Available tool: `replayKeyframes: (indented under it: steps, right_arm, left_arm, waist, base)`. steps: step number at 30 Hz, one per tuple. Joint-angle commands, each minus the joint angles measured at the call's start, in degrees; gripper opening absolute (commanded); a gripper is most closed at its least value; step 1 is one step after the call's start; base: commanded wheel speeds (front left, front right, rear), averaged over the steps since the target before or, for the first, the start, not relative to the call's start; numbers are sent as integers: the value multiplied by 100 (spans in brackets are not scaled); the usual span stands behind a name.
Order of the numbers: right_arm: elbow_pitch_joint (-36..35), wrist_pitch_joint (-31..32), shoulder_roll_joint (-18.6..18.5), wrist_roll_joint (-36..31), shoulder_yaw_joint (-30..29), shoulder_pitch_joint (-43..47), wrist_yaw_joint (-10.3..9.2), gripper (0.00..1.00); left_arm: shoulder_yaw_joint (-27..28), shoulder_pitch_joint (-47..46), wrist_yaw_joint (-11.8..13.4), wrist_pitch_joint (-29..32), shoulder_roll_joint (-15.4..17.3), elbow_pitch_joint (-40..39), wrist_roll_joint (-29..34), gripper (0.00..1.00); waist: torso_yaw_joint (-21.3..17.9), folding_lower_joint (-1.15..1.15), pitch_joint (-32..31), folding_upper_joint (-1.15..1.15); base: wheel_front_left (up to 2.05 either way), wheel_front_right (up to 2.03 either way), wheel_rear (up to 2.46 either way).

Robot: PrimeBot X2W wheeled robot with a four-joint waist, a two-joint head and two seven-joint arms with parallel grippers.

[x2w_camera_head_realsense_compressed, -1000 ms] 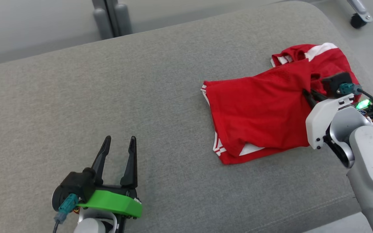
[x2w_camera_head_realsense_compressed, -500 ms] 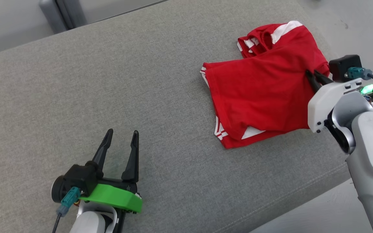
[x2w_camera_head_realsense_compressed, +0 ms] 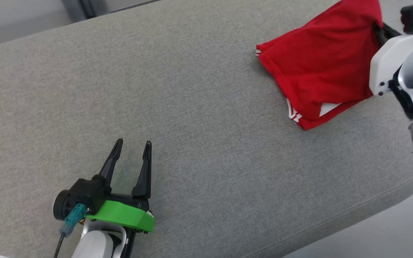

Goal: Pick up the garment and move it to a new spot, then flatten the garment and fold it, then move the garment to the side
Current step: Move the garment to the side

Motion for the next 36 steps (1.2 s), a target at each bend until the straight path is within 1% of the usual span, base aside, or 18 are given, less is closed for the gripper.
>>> replayKeyframes:
  steps: [1,6,10,11,12,16,20,25,30,36]
  right_arm:
    - [151,-52,-93,-50,-140,-113,-10,0]
    - [685,-181,-324,-205,-646,-303,-10,0]
    - [1044,-362,-402,-415,-1047,-275,-10,0]
    - [1118,-428,-404,-467,-1140,-278,-10,45]
    - [1220,-512,-391,-542,-1259,-283,-10,100]
    - [1479,-792,-197,-809,-1602,-234,-9,100]
    - [1641,-1007,-98,-1048,-1786,-218,-9,100]
    - [1745,-1500,-59,-1254,-1793,-285,-9,100]
    - [1706,-2143,117,-1418,-1729,-187,-9,100]
    - [1611,-2724,510,-1546,-1754,117,-10,100]
  left_arm:
    - [17,-135,-18,-13,56,-29,13,100]
    - [4,-148,-18,-13,76,-31,35,100]
    - [8,-157,-18,-13,84,-38,46,100]
    - [7,-159,-18,-13,86,-38,47,100]
    - [7,-164,-18,-13,88,-37,48,100]
    - [26,-173,-19,-13,95,-21,63,100]
    - [28,-154,-18,-13,87,7,61,100]
    - [-15,-117,-18,-13,80,108,14,100]
    - [58,-148,-18,-13,59,213,-67,100]
    - [308,-144,-14,-13,-13,300,-129,100]
  waist:
    - [116,0,95,0]
    - [284,0,185,0]
    - [357,0,234,0]
    - [368,0,244,0]
    - [379,0,255,0]
    - [385,0,260,0]
    - [370,0,210,0]
    - [361,0,56,0]
    - [423,0,-238,0]
    - [607,0,-649,0]
  base:
    - [0,0,0]
    - [0,0,0]
    - [0,0,0]
    - [0,0,0]
    - [0,0,0]
    - [0,0,0]
    - [0,0,0]
    - [0,0,0]
    - [0,0,0]
    - [0,0,0]
